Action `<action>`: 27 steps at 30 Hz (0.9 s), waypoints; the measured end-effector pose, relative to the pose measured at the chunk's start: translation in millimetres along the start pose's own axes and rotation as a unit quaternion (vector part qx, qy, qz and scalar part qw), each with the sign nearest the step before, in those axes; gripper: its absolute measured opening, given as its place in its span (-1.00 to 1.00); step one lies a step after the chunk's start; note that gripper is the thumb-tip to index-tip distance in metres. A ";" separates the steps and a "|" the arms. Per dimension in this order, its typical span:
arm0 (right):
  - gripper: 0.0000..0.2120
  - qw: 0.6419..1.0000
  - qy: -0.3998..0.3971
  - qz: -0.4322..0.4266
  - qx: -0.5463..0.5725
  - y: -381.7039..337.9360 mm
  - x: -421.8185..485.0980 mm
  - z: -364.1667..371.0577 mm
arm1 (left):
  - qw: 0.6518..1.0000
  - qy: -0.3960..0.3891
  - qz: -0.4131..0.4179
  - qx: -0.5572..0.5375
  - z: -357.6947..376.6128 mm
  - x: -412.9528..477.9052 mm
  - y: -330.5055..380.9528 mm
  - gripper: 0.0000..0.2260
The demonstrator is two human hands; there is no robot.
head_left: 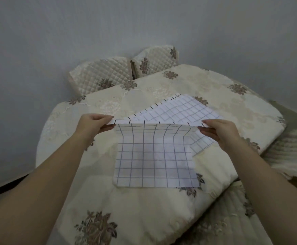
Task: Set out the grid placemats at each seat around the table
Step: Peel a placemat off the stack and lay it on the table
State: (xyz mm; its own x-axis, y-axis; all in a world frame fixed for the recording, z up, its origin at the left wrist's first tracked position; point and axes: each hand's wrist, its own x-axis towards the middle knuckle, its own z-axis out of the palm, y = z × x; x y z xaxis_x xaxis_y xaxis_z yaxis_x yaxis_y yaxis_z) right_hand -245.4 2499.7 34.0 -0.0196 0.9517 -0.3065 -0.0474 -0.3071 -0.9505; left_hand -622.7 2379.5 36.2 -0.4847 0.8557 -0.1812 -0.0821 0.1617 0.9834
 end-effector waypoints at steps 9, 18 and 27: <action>-0.93 0.997 0.022 0.036 -0.064 78.6 -12.0 -9.3 | 0.994 0.016 -0.051 0.092 -5.9 -19.0 -83.8 -0.95; -0.95 0.980 0.058 0.119 -0.150 138.3 -20.3 -17.0 | 0.980 0.015 -0.089 0.179 -6.2 -37.4 -130.1 -0.97; -0.83 0.964 0.069 0.142 -0.212 168.2 -30.0 -23.2 | 0.951 0.012 -0.089 0.296 -11.7 -49.6 -163.6 -0.96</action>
State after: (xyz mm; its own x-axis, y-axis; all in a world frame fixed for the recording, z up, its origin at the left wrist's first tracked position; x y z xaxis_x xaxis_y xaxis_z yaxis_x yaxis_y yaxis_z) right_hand -229.6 2419.5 -117.8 0.1633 0.8303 -0.5328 0.3537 -0.5534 -0.7541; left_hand -595.4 2304.9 -115.6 -0.5298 0.7781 -0.3373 0.3367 0.5580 0.7585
